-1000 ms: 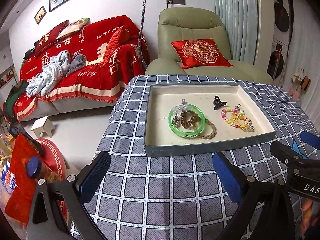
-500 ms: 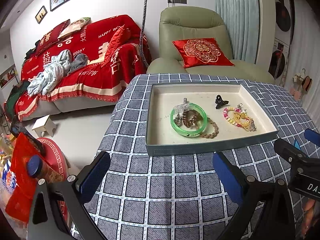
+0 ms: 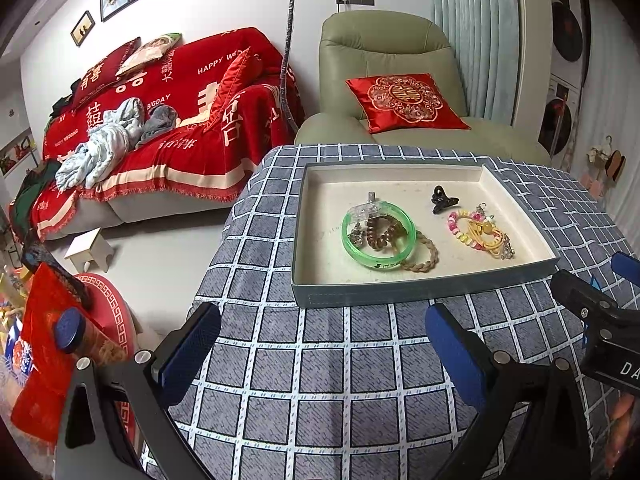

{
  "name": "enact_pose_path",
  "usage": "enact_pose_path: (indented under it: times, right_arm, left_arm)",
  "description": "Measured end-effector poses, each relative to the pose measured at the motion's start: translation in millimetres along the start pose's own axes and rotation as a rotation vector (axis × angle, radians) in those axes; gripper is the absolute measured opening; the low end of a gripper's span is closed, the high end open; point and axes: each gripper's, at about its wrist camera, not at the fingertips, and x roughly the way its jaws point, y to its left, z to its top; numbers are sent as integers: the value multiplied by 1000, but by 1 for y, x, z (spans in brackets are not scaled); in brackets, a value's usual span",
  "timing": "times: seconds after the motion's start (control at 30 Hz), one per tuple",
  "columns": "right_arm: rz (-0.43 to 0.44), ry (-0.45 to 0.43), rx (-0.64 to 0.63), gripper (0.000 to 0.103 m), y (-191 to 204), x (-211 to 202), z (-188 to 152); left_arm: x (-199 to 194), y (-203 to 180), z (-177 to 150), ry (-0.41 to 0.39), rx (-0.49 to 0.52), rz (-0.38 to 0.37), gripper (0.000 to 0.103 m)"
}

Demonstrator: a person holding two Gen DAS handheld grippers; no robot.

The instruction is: Organize jewelry

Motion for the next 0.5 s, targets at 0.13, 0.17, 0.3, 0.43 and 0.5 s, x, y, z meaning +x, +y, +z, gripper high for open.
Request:
enact_pose_path:
  times: [0.13,0.17,0.3,0.43,0.5]
  right_arm:
    - [3,0,0,103,0,0,1]
    - [2,0,0,103,0,0,1]
    - [3,0,0,103,0,0,1]
    - [3,-1,-2,103,1,0,1]
    - [4,-2,-4,103,2,0,1]
  left_arm:
    - [-1,1,-1,-1,1,0,103]
    - [-1,1,-1,-1,1,0,103]
    - [-1,0,-1,0,1,1,103]
    - [-1,1,-1,2,-1,0,103]
    - [-1,1,-1,2,0,0,103]
